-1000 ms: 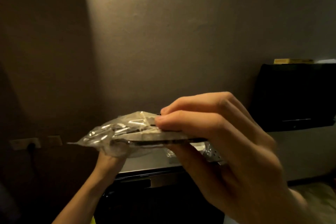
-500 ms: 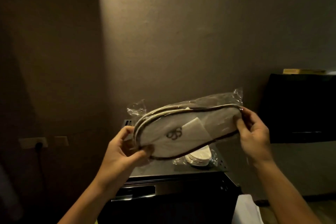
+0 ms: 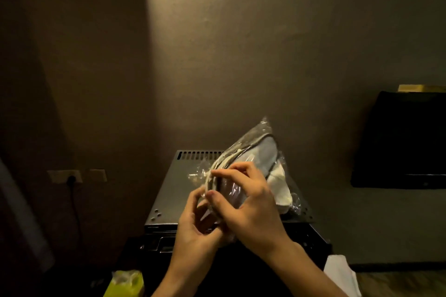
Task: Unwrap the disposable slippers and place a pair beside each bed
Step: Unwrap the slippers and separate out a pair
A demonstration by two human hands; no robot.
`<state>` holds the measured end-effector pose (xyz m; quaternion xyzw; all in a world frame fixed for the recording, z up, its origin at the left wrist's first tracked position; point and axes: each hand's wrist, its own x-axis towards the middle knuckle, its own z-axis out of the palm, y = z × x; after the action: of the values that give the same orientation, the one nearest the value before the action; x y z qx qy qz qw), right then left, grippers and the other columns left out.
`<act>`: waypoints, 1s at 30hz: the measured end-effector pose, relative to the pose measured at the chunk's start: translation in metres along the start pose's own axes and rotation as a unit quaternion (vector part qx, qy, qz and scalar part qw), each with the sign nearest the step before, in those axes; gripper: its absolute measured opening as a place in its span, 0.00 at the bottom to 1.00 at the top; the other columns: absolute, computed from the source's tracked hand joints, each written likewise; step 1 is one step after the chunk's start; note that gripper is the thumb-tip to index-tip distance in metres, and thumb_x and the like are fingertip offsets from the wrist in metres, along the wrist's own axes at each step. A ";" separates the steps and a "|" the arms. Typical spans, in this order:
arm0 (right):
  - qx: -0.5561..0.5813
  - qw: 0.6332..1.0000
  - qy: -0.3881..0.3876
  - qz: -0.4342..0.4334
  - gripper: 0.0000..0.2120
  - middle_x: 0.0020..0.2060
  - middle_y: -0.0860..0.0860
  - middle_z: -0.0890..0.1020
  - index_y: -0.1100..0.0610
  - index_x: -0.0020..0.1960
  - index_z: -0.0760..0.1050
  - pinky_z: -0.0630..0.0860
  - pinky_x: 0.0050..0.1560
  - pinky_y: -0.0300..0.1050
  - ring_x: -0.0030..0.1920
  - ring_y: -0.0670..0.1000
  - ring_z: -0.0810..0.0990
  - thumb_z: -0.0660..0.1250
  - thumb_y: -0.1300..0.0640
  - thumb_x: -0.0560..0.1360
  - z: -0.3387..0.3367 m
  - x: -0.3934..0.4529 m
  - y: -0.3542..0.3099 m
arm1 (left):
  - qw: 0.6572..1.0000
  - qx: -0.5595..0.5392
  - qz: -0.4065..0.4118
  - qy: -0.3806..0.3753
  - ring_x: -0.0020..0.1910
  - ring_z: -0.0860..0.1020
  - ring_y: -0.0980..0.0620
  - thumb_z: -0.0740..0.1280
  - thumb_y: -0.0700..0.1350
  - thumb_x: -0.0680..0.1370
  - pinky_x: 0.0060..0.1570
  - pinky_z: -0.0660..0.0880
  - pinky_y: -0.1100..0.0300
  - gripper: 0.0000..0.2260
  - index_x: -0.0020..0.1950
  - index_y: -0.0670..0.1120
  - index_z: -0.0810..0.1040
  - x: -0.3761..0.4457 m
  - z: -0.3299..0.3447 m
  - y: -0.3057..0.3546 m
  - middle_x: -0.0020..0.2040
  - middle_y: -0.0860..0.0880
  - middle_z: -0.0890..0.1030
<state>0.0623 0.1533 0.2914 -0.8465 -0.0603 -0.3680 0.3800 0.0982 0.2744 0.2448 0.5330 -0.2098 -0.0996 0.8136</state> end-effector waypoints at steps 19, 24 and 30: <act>-0.063 0.968 -0.235 0.065 0.18 0.53 0.38 0.79 0.43 0.62 0.78 0.79 0.55 0.35 0.55 0.38 0.77 0.73 0.42 0.74 -0.053 0.001 0.006 | 0.975 -0.093 -0.200 -0.036 0.65 0.78 0.34 0.62 0.54 0.76 0.66 0.74 0.38 0.26 0.69 0.43 0.75 0.034 -0.024 0.019 0.63 0.36 0.82; -0.066 0.975 -0.203 0.061 0.05 0.48 0.43 0.81 0.48 0.52 0.83 0.80 0.55 0.41 0.50 0.43 0.80 0.74 0.53 0.76 -0.050 -0.002 0.011 | 0.973 -0.075 -0.215 -0.047 0.56 0.84 0.38 0.61 0.55 0.79 0.54 0.81 0.43 0.19 0.62 0.44 0.80 0.033 -0.006 0.024 0.58 0.38 0.85; -0.051 0.982 -0.163 0.080 0.10 0.48 0.41 0.80 0.44 0.55 0.80 0.77 0.51 0.31 0.53 0.39 0.79 0.74 0.55 0.77 -0.046 -0.002 0.013 | 0.968 -0.059 -0.245 -0.014 0.56 0.84 0.35 0.66 0.49 0.79 0.58 0.80 0.42 0.16 0.61 0.42 0.82 0.041 -0.001 0.029 0.56 0.37 0.86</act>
<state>0.0388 0.1131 0.3026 -0.9154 -0.0350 -0.1961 0.3497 0.1336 0.2710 0.2804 0.5181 -0.0782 -0.3152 0.7912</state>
